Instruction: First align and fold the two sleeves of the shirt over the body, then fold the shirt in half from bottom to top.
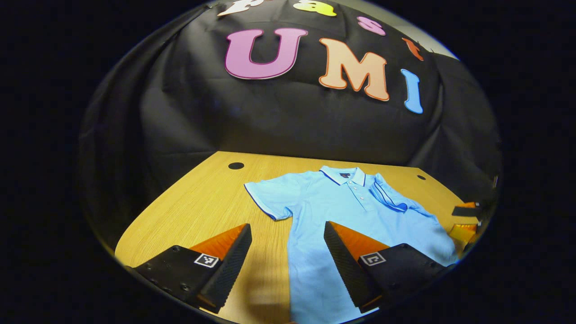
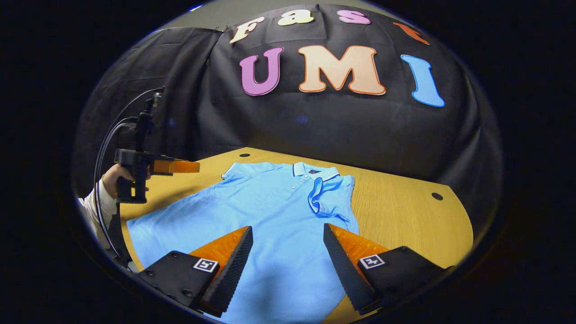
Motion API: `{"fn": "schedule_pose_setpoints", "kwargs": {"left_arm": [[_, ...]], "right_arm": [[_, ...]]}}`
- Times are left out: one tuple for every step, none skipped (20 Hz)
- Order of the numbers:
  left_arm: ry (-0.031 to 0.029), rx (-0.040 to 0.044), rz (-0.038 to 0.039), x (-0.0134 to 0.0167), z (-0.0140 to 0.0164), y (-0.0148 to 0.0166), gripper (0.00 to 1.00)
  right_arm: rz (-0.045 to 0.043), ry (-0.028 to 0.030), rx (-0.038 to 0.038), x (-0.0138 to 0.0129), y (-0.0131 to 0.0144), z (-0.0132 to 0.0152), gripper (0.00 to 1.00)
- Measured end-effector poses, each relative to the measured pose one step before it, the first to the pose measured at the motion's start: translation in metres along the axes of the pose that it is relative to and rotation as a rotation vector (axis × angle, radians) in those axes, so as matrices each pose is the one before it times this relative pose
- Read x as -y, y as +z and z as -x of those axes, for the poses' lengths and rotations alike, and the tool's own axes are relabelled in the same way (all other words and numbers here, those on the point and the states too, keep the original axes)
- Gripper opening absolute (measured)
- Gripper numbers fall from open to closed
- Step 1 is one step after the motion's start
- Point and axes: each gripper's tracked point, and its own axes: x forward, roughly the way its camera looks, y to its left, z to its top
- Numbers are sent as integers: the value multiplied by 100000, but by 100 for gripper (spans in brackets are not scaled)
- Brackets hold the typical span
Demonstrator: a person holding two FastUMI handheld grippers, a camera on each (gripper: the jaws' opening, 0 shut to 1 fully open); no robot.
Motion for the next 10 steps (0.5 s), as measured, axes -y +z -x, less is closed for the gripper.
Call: {"fn": "schedule_pose_setpoints", "kwargs": {"left_arm": [[-812, -2683, 493, -451, -1025, 362, 97], [-3, -3403, 1160, -346, -881, 83, 98], [-858, -2676, 1605, -237, -1075, 431, 98], [-1101, -1723, 1741, 14, -719, 391, 98], [-433, -1633, 1550, -277, -1029, 405, 97], [663, -1424, 1076, -465, -1328, 343, 95], [960, -1289, 669, -494, -1042, 518, 95], [1501, -819, 129, -566, -1097, 438, 94], [2257, -1341, -441, -700, -1169, 327, 94], [2070, -1299, -731, -684, -1047, 220, 94]], "right_arm": [[-1244, -723, 912, 298, -158, 527, 98], [-1376, -565, 432, 254, -402, 370, 98], [-1360, -894, 358, 346, -286, 368, 98], [-981, -1399, -17, 561, -375, 301, 98], [-810, -1844, -149, 665, -358, 215, 98], [-703, -1370, -277, 470, -393, 137, 98], [-806, -879, -263, 343, -273, 55, 98], [-1210, -616, 37, 266, -88, 124, 96], [-1340, 159, 8, 83, 39, 161, 98], [-1124, 40, 330, 80, 72, 176, 98]]}}
